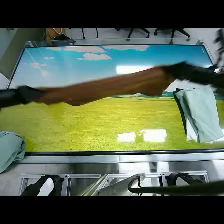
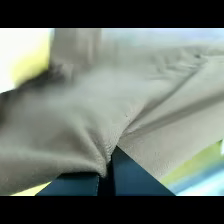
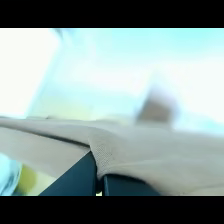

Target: Fold the shirts.

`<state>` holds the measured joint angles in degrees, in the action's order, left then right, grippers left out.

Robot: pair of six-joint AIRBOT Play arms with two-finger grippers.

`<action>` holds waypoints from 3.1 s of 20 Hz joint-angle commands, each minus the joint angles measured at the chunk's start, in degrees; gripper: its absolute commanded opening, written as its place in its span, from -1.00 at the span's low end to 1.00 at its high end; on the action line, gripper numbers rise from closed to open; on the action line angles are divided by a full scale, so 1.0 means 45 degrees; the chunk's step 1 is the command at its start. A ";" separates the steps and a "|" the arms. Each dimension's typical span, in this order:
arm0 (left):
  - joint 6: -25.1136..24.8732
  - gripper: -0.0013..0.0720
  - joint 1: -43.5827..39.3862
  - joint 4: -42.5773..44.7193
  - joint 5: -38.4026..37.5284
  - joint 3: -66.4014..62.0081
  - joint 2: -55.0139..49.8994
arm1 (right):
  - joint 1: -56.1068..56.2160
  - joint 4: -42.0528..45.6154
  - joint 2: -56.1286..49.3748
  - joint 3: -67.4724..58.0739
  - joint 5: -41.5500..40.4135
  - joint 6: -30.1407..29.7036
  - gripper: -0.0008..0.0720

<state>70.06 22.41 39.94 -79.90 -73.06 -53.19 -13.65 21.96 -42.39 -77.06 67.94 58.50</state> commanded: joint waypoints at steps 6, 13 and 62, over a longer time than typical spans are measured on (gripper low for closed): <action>0.1253 -0.92 0.2137 0.0923 0.1384 -0.5149 0.4269 | -0.1287 -0.0607 0.1112 -0.4760 0.0461 0.0583 -0.93; -0.0029 -0.92 -0.1875 0.1248 0.1729 -0.3745 0.0602 | -0.0578 -0.0607 -0.0831 -0.2361 0.1574 0.0146 -0.93; -0.1039 -0.68 -0.1433 0.0423 0.2579 0.4002 -0.8782 | -0.3191 0.5819 -0.7325 0.2909 0.1865 -0.1996 0.08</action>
<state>65.67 16.25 41.85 -65.14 -53.47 -92.47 -29.80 45.15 -74.43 -66.24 77.69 49.56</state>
